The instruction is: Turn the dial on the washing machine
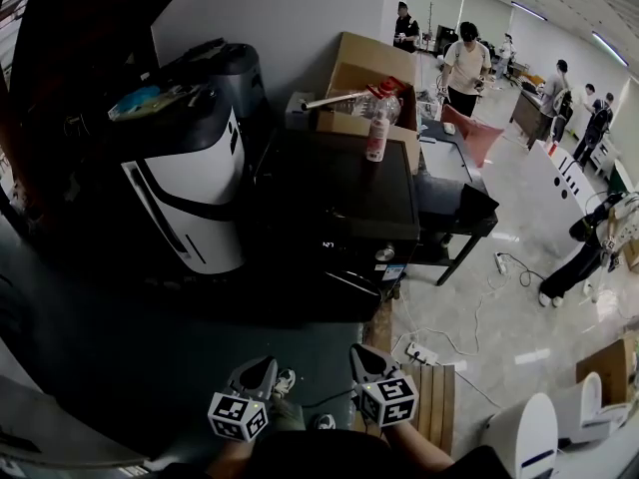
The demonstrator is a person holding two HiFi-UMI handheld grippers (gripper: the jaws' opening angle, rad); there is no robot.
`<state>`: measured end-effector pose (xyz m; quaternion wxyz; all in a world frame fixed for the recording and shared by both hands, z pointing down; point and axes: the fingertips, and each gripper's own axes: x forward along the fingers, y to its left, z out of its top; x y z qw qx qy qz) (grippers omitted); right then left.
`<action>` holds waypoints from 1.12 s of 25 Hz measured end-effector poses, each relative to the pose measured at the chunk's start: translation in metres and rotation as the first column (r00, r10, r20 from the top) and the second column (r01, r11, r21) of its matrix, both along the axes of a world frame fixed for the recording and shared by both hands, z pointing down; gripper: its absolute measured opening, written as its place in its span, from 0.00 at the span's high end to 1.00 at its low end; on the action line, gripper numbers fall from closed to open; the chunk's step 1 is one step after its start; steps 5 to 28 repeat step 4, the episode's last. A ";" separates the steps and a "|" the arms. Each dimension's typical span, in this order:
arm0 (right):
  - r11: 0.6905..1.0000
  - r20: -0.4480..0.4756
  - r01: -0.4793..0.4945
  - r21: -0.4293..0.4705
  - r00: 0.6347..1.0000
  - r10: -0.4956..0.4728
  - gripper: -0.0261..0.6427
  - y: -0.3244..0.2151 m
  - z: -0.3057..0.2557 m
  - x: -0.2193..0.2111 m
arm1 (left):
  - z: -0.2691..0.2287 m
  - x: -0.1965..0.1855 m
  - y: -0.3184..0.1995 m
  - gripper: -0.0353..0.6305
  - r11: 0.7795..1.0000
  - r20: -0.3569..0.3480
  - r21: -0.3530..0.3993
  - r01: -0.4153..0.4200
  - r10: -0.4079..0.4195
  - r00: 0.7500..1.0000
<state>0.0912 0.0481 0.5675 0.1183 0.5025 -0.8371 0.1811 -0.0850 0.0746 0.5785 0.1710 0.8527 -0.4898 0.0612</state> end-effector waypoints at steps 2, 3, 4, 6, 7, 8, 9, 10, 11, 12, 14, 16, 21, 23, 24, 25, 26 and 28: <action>1.000 0.001 0.000 0.000 1.000 0.000 0.96 0.000 0.001 0.002 | 0.001 0.002 0.000 0.93 1.000 -0.002 0.000 0.000 0.000 1.000; 1.000 0.003 0.001 0.000 1.000 -0.001 0.96 0.000 0.002 0.003 | 0.001 0.004 0.000 0.93 1.000 -0.003 0.000 0.000 0.000 1.000; 1.000 0.005 0.002 0.000 1.000 -0.002 0.96 0.000 0.003 0.003 | 0.001 0.005 0.000 0.93 1.000 -0.003 0.001 0.000 0.000 1.000; 1.000 0.005 0.002 0.000 1.000 -0.002 0.96 0.000 0.003 0.003 | 0.001 0.005 0.000 0.93 1.000 -0.003 0.001 0.000 0.000 1.000; 1.000 0.005 0.002 0.000 1.000 -0.002 0.96 0.000 0.003 0.003 | 0.001 0.005 0.000 0.93 1.000 -0.003 0.001 0.000 0.000 1.000; 1.000 0.005 0.002 0.000 1.000 -0.002 0.96 0.000 0.003 0.003 | 0.001 0.005 0.000 0.93 1.000 -0.003 0.001 0.000 0.000 1.000; 1.000 0.005 0.002 0.000 1.000 -0.002 0.96 0.000 0.003 0.003 | 0.001 0.005 0.000 0.93 1.000 -0.003 0.001 0.000 0.000 1.000; 1.000 0.005 0.002 0.000 1.000 -0.002 0.96 0.000 0.003 0.003 | 0.001 0.005 0.000 0.93 1.000 -0.003 0.001 0.000 0.000 1.000; 1.000 0.005 0.002 0.000 1.000 -0.002 0.96 0.000 0.003 0.003 | 0.001 0.005 0.000 0.93 1.000 -0.003 0.001 0.000 0.000 1.000; 1.000 0.005 0.002 0.000 1.000 -0.002 0.96 0.000 0.003 0.003 | 0.001 0.005 0.000 0.93 1.000 -0.003 0.001 0.000 0.000 1.000; 1.000 0.005 0.002 0.000 1.000 -0.002 0.96 0.000 0.003 0.003 | 0.001 0.005 0.000 0.93 1.000 -0.003 0.001 0.000 0.000 1.000; 1.000 0.005 0.002 0.000 1.000 -0.002 0.96 0.000 0.003 0.003 | 0.001 0.005 0.000 0.93 1.000 -0.003 0.001 0.000 0.000 1.000; 1.000 0.005 0.002 0.000 1.000 -0.002 0.96 0.000 0.003 0.003 | 0.001 0.005 0.000 0.93 1.000 -0.003 0.001 0.000 0.000 1.000; 1.000 0.005 0.002 0.000 1.000 -0.002 0.96 0.000 0.003 0.003 | 0.001 0.005 0.000 0.93 1.000 -0.003 0.001 0.000 0.000 1.000; 1.000 0.005 0.002 0.000 1.000 -0.002 0.96 0.000 0.003 0.003 | 0.001 0.005 0.000 0.93 1.000 -0.003 0.001 0.000 0.000 1.000; 1.000 0.005 0.002 0.000 1.000 -0.002 0.96 0.000 0.003 0.003 | 0.001 0.005 0.000 0.93 1.000 -0.003 0.001 0.000 0.000 1.000; 1.000 0.005 0.002 0.000 1.000 -0.002 0.96 0.000 0.003 0.003 | 0.001 0.005 0.000 0.93 1.000 -0.003 0.001 0.000 0.000 1.000; 1.000 0.005 0.002 0.000 1.000 -0.002 0.96 0.000 0.003 0.003 | 0.001 0.005 0.000 0.93 1.000 -0.003 0.001 0.000 0.000 1.000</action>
